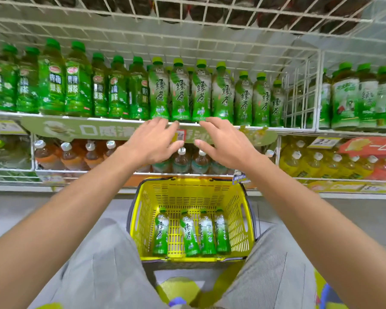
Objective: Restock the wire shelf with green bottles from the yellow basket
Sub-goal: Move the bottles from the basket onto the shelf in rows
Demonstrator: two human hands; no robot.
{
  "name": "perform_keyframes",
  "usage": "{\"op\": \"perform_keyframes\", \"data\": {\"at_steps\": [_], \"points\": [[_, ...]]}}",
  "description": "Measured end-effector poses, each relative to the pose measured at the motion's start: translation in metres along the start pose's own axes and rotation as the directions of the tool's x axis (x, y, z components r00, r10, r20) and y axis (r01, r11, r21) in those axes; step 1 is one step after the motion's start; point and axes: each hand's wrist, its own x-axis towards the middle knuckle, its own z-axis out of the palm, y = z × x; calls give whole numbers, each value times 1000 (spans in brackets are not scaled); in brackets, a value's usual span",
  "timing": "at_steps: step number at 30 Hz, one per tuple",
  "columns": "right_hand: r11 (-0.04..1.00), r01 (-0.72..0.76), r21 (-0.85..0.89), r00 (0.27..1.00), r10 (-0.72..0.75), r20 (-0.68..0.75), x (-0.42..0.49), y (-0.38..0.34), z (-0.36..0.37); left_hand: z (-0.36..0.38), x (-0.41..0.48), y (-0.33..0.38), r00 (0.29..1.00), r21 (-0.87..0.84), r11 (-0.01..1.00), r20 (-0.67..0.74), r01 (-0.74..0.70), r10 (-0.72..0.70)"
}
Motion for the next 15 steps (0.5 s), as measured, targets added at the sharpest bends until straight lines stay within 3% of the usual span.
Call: {"op": "perform_keyframes", "data": {"at_steps": [9, 15], "points": [[997, 42, 66, 979, -54, 195, -35, -8, 113, 119, -50, 12, 982, -44, 998, 187, 41, -32], [994, -54, 91, 928, 16, 373, -46, -7, 214, 222, -66, 25, 899, -55, 990, 428, 130, -95]]}}
